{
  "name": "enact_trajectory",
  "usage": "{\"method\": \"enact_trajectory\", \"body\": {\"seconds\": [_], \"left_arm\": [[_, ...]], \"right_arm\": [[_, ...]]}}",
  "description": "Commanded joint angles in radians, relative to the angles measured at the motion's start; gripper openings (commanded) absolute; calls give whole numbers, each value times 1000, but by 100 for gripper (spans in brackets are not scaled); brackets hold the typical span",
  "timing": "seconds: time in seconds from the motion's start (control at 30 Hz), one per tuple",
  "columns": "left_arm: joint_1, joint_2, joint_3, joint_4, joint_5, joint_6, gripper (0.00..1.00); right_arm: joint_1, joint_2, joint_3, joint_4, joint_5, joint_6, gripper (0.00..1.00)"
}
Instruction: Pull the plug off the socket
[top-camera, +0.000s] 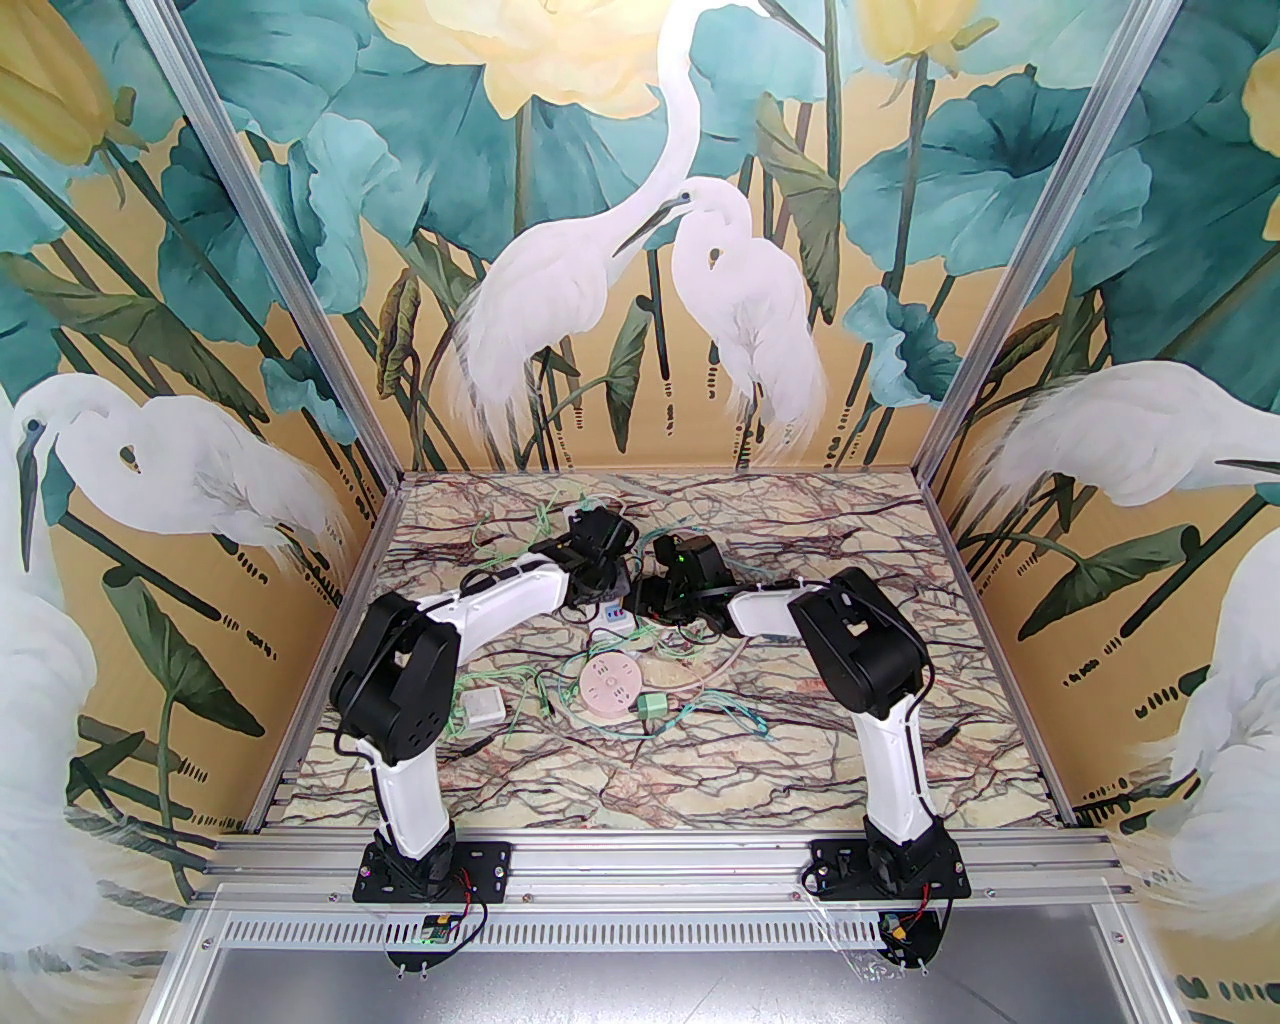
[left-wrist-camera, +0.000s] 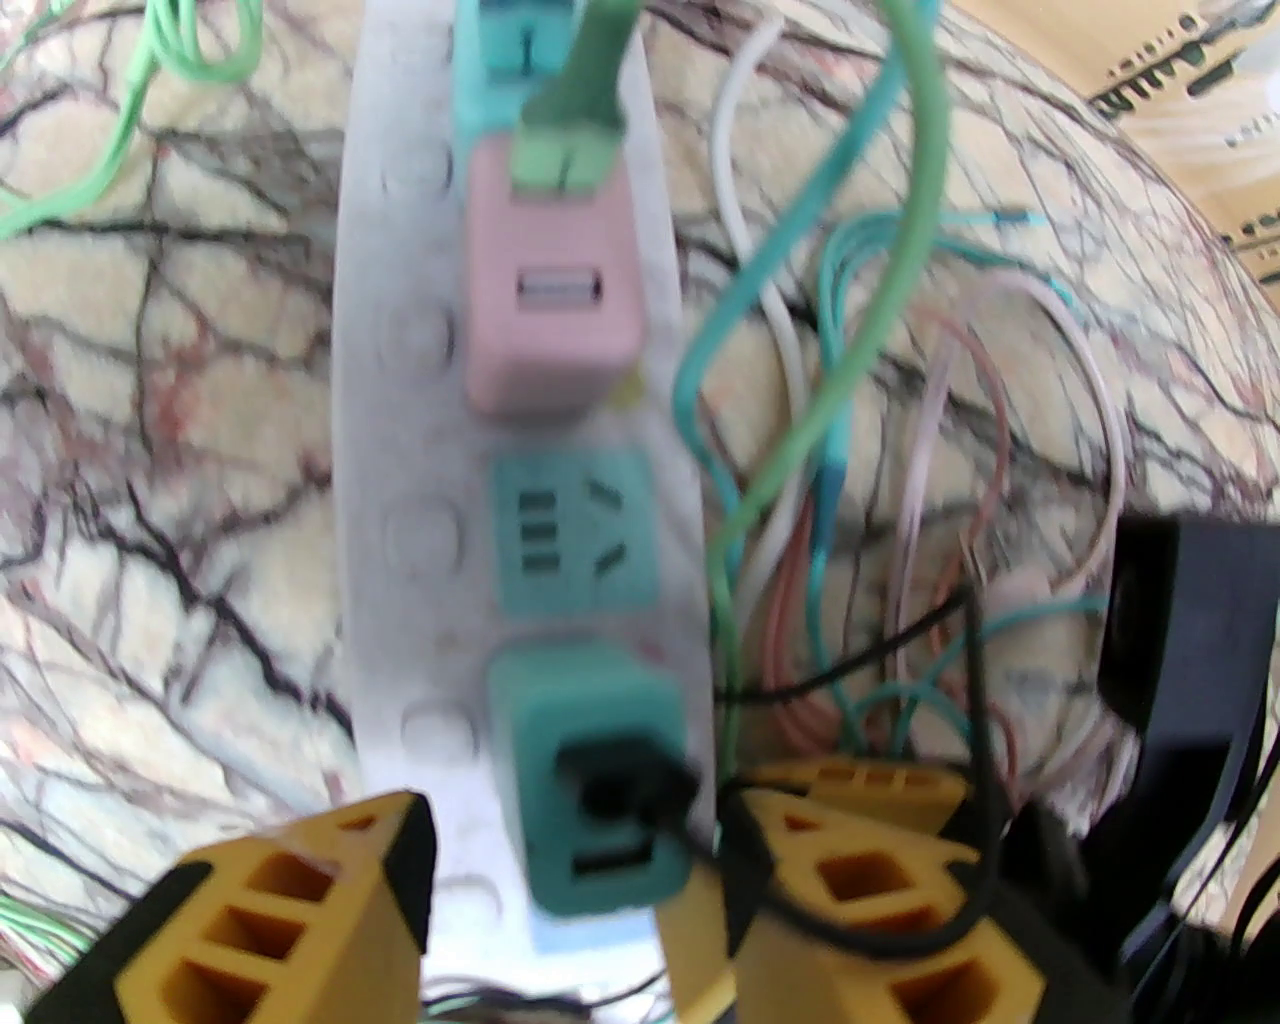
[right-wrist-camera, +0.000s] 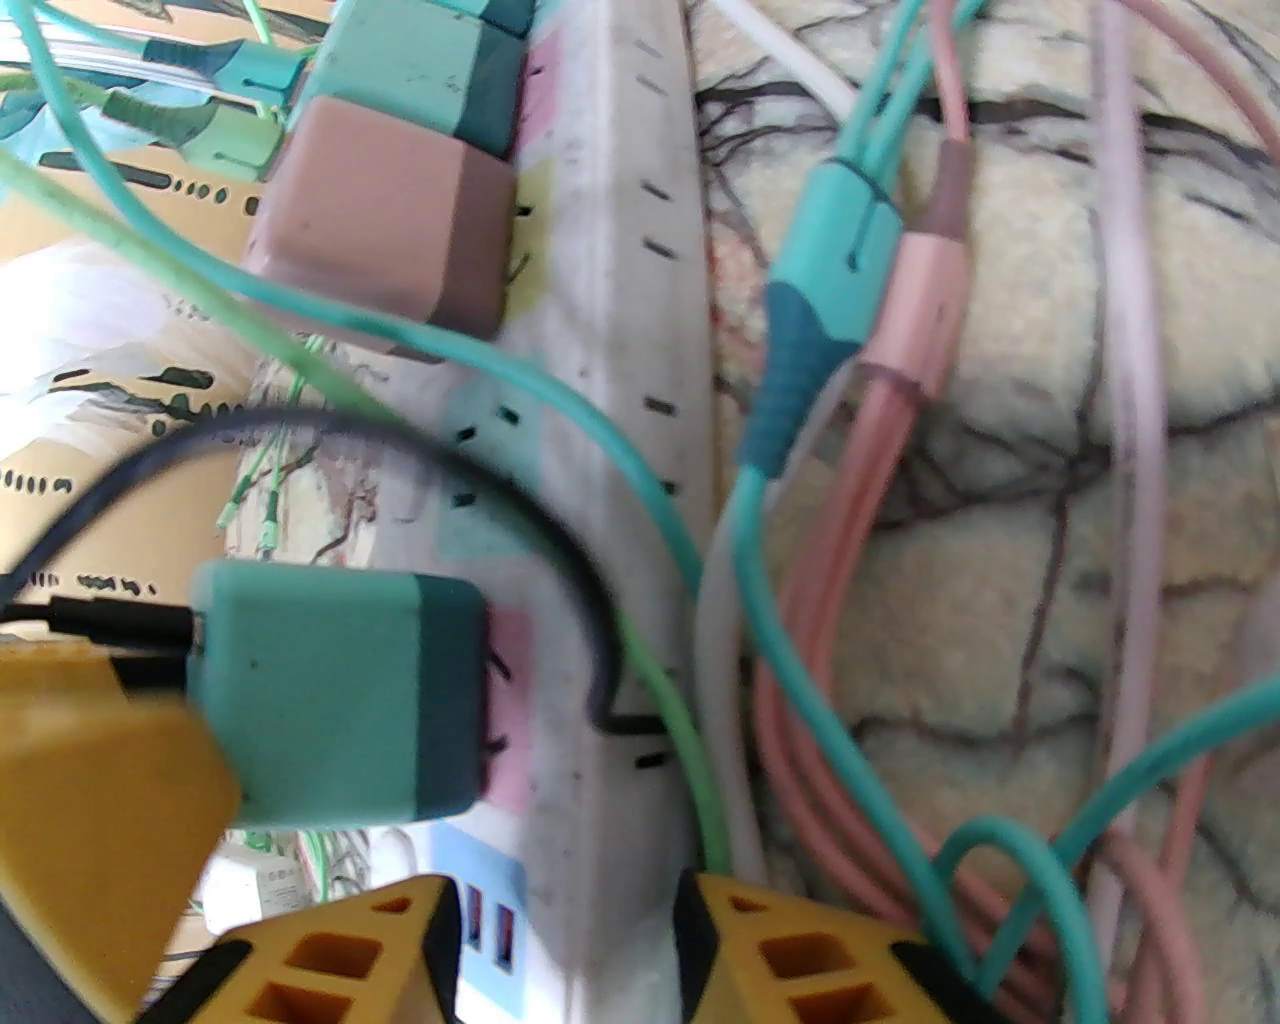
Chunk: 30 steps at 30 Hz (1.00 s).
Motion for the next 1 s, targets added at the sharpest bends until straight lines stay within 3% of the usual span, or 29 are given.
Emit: {"method": "enact_trajectory", "body": {"seconds": [0.0, 0.3, 0.7, 0.97], "left_arm": [[-5, 54, 33, -66, -61, 18, 49], [-4, 82, 69, -117, -74, -7, 24], [2, 48, 126, -154, 30, -64, 23], [-19, 56, 156, -216, -53, -53, 23]], "right_arm": [[14, 81, -6, -101, 19, 33, 40], [14, 96, 23, -204, 82, 29, 35], [56, 118, 82, -296, 124, -15, 35], [67, 140, 112, -360, 169, -19, 33]]}}
